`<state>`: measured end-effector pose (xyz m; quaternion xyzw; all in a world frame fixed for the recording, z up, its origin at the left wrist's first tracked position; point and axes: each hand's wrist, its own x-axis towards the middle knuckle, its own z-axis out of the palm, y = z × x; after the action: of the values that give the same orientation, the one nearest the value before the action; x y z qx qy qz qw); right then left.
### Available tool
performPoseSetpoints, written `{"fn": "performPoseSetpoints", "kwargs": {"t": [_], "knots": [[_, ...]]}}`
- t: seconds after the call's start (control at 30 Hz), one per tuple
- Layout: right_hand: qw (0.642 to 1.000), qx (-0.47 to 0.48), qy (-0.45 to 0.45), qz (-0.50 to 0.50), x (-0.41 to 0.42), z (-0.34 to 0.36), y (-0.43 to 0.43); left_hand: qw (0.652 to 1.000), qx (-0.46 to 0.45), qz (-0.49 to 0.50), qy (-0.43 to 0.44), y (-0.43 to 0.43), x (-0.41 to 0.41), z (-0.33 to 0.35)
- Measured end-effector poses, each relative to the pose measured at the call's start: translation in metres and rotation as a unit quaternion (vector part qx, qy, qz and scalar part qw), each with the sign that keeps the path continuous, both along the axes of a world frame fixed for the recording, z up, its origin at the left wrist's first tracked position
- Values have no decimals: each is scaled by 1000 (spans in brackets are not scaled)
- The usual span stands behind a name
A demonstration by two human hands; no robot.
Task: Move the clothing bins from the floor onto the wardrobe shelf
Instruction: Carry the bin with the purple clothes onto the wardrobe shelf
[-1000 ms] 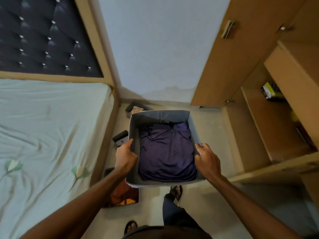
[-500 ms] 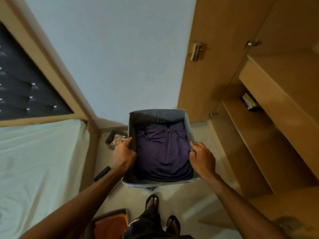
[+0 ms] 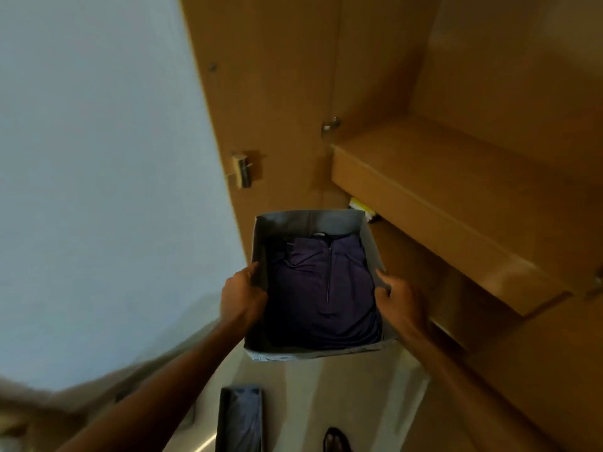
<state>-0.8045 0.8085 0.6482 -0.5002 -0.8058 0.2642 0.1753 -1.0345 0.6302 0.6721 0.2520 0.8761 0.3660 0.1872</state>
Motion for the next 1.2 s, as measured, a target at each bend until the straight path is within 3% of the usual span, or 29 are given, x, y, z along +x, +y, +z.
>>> {"fn": "performPoseSetpoints", "kwargs": {"t": [0.17, 0.33, 0.7, 0.97, 1.2], "knots": [[995, 57, 70, -52, 3, 36, 75, 997, 55, -54, 31, 117, -22, 26], [987, 81, 59, -128, 9, 61, 160, 988, 84, -117, 56, 230, -24, 57], [963, 89, 51, -251, 73, 75, 281, 963, 112, -245, 23, 425, 14, 67], [927, 94, 33, -360, 128, 70, 350, 913, 119, -382, 76, 557, 64, 66], [900, 37, 62, -430, 169, 67, 408, 853, 108, -507, 57, 647, 108, 77]]}}
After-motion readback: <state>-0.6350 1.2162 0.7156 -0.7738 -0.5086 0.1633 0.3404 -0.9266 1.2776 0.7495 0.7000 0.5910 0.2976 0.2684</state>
